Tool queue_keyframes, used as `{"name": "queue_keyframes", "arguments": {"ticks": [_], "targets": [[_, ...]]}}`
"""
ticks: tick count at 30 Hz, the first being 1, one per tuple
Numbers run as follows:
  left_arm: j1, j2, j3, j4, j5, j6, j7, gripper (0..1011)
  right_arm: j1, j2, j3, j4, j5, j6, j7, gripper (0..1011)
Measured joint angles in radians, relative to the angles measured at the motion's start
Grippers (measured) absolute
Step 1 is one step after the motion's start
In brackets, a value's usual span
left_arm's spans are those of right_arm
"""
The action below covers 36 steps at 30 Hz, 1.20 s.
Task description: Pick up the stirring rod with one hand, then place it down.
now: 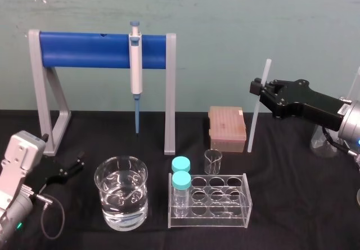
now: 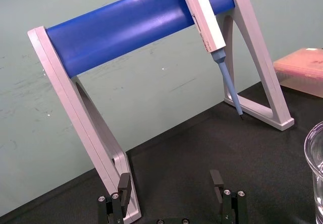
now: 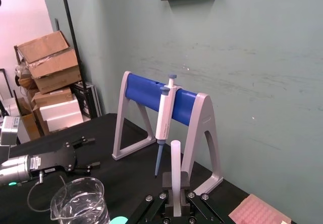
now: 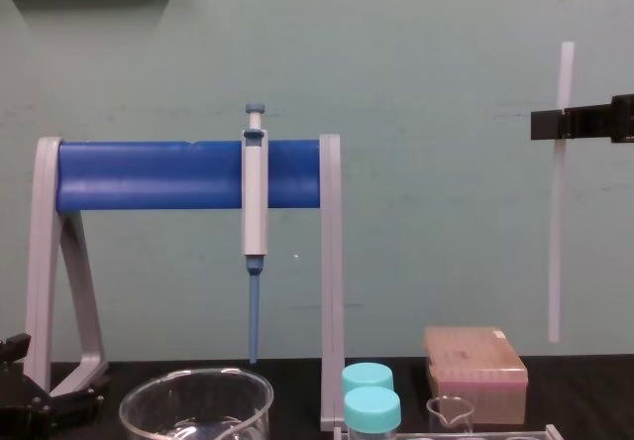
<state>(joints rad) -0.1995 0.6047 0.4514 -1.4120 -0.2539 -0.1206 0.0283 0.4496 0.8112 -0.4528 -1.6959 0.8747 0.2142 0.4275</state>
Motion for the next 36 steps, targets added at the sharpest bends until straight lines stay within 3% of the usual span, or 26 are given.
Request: {"name": "queue_keyframes", "arguments": {"ticks": [36], "targets": [[0.0,0.0,0.0,0.0,0.0,0.0,0.0,1005,0.001,-0.001,-0.002,0.002,-0.001,0.001,0.0,71]]}}
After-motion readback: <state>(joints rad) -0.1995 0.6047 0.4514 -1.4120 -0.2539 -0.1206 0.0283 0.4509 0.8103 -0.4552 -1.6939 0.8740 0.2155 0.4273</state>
